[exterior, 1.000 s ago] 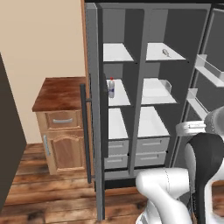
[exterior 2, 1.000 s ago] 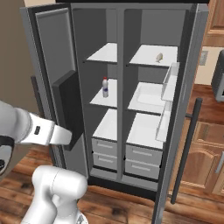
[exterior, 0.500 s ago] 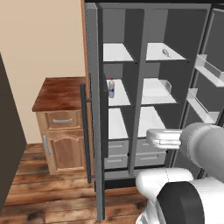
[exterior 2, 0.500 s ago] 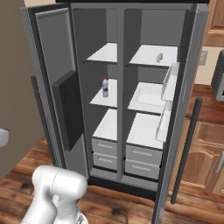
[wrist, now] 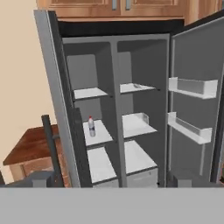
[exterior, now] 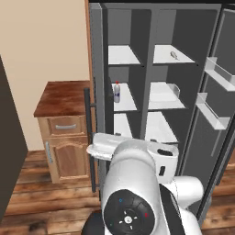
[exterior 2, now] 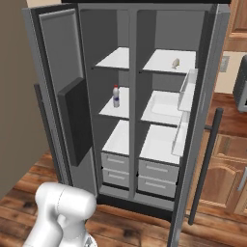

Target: Pick up the frozen fish from the freezer, place it on any shelf in the fridge, and close the fridge and freezer doors when done.

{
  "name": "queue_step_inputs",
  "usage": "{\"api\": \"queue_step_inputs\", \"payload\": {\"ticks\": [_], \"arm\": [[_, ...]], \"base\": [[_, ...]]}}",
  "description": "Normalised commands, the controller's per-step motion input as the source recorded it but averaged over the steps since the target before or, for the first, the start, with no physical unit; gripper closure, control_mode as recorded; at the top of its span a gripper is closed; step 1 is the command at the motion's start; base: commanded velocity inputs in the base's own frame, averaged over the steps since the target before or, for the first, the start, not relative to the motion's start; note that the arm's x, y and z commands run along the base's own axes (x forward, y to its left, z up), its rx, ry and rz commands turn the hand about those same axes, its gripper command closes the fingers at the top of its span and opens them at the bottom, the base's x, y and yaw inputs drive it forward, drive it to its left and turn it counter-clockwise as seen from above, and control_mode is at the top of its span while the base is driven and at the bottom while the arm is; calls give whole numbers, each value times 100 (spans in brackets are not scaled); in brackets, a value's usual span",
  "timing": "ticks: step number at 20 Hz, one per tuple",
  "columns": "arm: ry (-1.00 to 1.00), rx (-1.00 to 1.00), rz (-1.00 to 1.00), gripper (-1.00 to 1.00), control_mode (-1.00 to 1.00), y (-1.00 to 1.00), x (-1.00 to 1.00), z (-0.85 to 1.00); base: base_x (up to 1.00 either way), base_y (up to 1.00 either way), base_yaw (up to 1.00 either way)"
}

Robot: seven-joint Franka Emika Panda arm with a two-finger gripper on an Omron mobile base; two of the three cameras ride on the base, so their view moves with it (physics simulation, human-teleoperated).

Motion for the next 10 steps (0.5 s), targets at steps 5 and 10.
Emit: {"api": "queue_step_inputs", "payload": {"ticks": [5,10], "arm": [[-8,-12,-21,-100,-100,100,97,-47],[-7,-14,-17,-100,-100,78,89,-28]], "base": [[0,0,0],[0,0,0]]}}
